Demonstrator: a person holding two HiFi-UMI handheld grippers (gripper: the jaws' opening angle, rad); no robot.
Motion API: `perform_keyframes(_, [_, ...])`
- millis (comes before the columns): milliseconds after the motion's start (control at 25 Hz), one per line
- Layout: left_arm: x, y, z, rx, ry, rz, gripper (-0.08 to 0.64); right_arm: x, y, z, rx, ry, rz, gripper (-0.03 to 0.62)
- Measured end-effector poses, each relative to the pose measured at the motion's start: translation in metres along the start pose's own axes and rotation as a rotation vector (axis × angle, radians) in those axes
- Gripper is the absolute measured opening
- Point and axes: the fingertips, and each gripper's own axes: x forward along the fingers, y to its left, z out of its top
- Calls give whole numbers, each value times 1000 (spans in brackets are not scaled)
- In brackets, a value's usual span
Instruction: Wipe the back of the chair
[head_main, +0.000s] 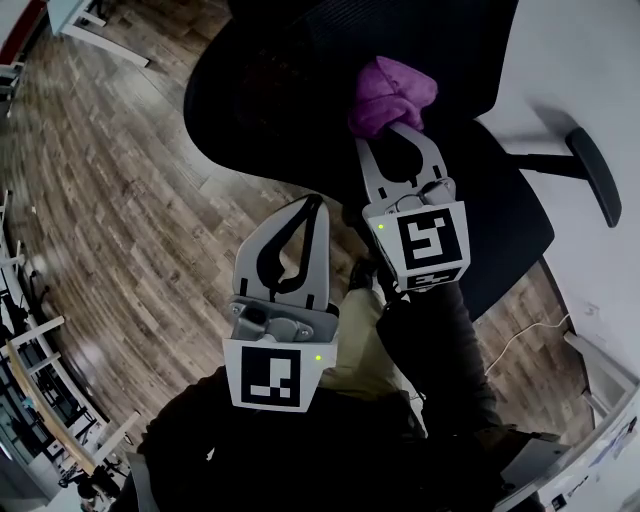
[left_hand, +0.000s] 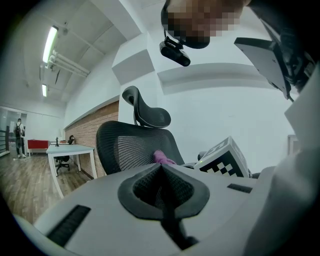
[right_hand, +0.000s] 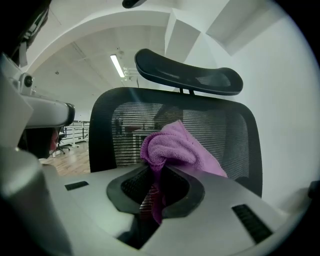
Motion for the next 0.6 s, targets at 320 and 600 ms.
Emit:
perform_keyframes(320, [-18,6,-4,-7,7,3,9,-4,27,-3,-5,6,23,44])
perform_keyframes(600, [-35,11,-5,-12,15,8,9,-8,52,-3,-3,9,52,44])
